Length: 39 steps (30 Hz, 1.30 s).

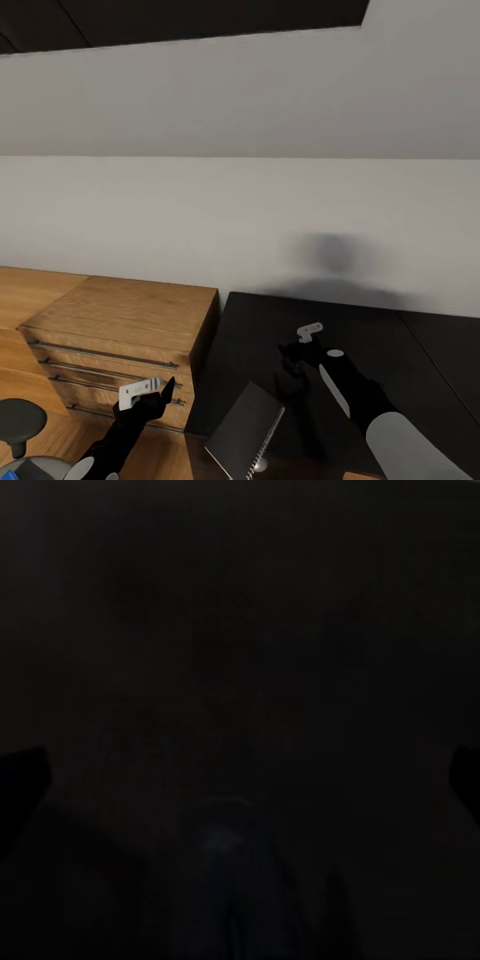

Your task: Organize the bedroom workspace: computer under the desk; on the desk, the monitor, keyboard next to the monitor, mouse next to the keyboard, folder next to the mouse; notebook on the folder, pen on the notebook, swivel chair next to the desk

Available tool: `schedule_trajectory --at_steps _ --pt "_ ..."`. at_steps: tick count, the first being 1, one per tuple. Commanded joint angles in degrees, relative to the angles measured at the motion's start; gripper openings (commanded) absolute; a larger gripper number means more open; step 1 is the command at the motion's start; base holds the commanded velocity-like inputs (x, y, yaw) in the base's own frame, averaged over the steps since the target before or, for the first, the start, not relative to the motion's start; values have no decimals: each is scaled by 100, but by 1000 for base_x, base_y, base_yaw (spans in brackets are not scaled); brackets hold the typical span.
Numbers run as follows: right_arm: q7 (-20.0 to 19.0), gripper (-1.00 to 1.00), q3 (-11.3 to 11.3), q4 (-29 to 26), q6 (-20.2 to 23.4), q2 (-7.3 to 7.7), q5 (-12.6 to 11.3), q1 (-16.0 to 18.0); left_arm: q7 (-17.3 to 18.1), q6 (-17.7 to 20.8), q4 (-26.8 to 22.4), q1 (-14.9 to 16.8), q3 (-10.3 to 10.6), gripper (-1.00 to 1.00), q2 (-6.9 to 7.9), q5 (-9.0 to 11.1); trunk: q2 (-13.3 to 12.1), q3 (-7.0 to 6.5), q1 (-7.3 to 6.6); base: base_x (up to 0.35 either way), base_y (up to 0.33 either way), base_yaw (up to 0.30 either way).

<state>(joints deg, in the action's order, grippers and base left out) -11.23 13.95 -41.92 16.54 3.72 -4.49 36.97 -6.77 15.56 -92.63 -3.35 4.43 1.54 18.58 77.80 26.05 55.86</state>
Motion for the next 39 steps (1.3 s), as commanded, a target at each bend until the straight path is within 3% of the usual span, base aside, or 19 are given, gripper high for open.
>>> schedule_trajectory --at_steps 1,7,27,39 --pt "7 100 20 -7 36 6 -45 3 -53 21 -10 1 8 100 5 60 45 24 23 0 0 0" --pt "24 100 20 10 132 -1 -47 16 -53 18 -10 1 -3 100 4 65 286 131 155 0 0 0" --pt "50 100 29 15 728 -18 -59 88 -53 18 -12 1 -26 100 5 67 286 131 155 0 0 0" --pt "48 100 29 17 1064 -20 -61 117 -53 18 -13 1 -30 100 4 67 687 311 374 0 0 0"
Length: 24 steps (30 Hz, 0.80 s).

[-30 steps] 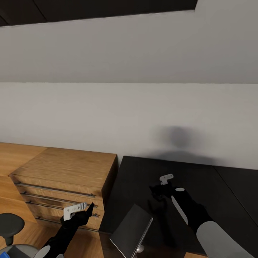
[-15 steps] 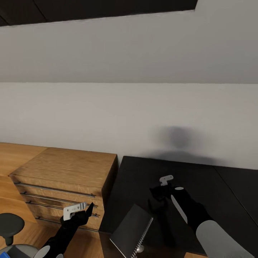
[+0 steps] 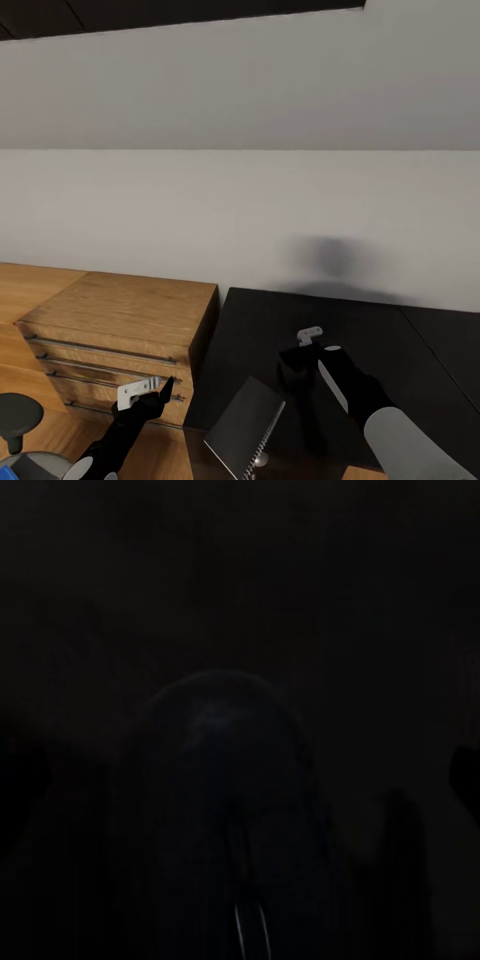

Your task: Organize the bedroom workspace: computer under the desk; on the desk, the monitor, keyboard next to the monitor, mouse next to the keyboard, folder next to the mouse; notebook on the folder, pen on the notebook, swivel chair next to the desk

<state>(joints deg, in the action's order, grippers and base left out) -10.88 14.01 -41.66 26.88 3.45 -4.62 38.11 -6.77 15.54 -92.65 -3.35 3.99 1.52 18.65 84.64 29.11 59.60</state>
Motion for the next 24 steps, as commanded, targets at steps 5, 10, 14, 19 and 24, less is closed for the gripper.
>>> schedule_trajectory --at_steps 5,10,14,19,24 --pt "15 100 22 -9 49 7 -47 3 -53 20 -12 1 20 100 6 60 123 59 66 0 0 0" --pt "16 100 22 -9 199 7 -47 5 -53 21 -11 1 19 100 6 60 244 113 132 0 0 0" --pt "16 100 22 -9 225 6 -47 7 -53 20 -11 1 15 100 6 60 244 113 132 0 0 0" --pt "16 100 22 -9 235 7 -47 9 -53 21 -12 1 15 100 6 60 244 113 132 0 0 0" --pt "20 100 22 -9 235 7 -42 8 -53 21 -12 1 14 100 6 60 244 113 132 0 0 0"
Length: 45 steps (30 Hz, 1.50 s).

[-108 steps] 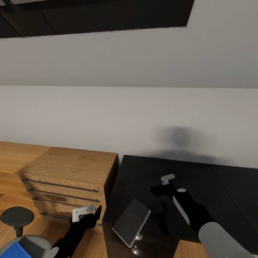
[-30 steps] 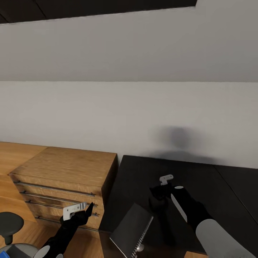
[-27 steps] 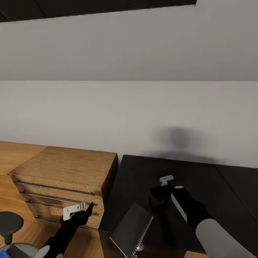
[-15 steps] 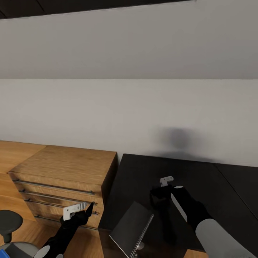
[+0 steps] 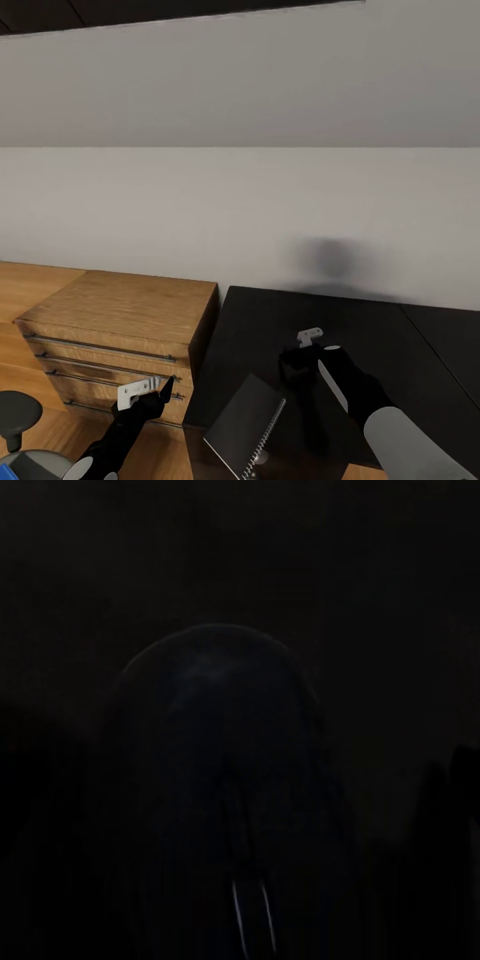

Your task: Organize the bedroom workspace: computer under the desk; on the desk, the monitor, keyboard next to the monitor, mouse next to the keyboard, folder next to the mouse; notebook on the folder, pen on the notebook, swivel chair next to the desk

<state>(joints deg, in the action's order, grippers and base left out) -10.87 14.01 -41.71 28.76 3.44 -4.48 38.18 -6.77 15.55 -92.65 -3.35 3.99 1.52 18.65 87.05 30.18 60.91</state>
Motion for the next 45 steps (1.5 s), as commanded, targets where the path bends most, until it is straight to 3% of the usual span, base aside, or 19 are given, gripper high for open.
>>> schedule_trajectory --at_steps 1,26,45 --pt "18 100 22 -4 46 8 -55 2 -53 20 -10 1 14 100 6 60 3 6 0 0 0 0" --pt "21 100 41 -28 37 -1 -52 -2 -53 19 -12 1 14 100 6 60 3 6 0 0 0 0" --pt "24 100 66 -87 100 -89 -42 -2 -53 19 -15 1 14 100 8 60 3 6 0 0 0 0"
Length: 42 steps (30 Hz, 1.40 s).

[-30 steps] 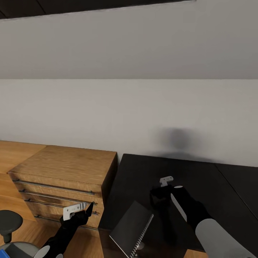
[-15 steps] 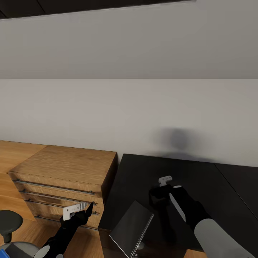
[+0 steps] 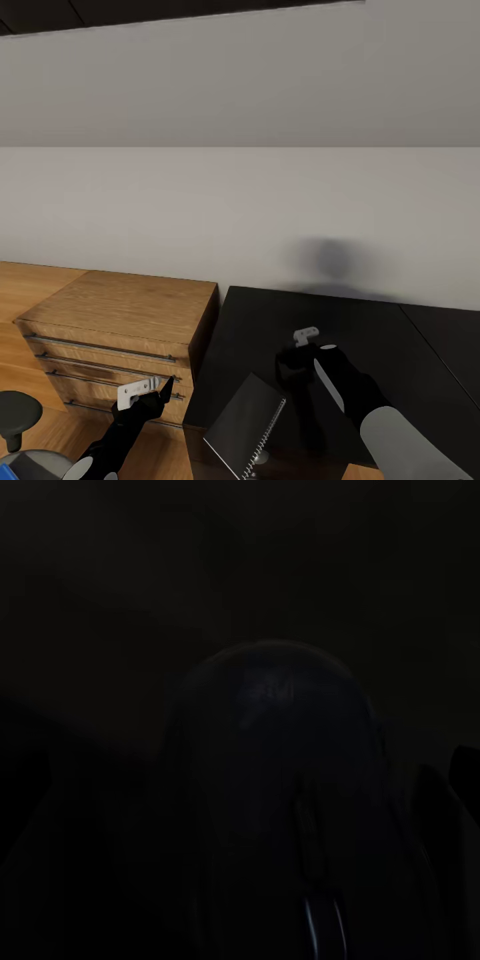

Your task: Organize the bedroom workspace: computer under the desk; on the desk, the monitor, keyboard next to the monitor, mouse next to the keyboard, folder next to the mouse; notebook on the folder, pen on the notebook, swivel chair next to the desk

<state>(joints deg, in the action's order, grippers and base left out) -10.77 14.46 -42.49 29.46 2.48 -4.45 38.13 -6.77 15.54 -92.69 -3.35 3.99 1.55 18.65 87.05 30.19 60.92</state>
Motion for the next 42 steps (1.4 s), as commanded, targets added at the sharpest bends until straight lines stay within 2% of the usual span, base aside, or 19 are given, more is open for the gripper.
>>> schedule_trajectory --at_steps 1,2,8,30,31,42 --pt "13 100 22 -10 64 7 -46 3 -53 20 -11 1 14 100 5 60 3 5 0 0 0 0" --pt "12 100 18 -27 235 7 -46 2 -53 20 -9 1 14 100 4 60 3 5 0 0 0 0" --pt "6 100 12 -88 376 7 -52 2 -53 22 -8 1 17 100 4 60 3 5 0 0 0 0" --pt "4 100 -4 -102 421 12 -62 3 -53 21 -9 1 26 100 3 60 3 5 0 0 0 0" --pt "4 -100 -4 -102 423 13 -63 3 -53 23 -9 1 28 100 3 60 3 5 0 0 0 0" --pt "3 -100 2 -216 454 9 -63 2 -53 25 -8 1 23 100 3 60 3 5 0 0 0 0"
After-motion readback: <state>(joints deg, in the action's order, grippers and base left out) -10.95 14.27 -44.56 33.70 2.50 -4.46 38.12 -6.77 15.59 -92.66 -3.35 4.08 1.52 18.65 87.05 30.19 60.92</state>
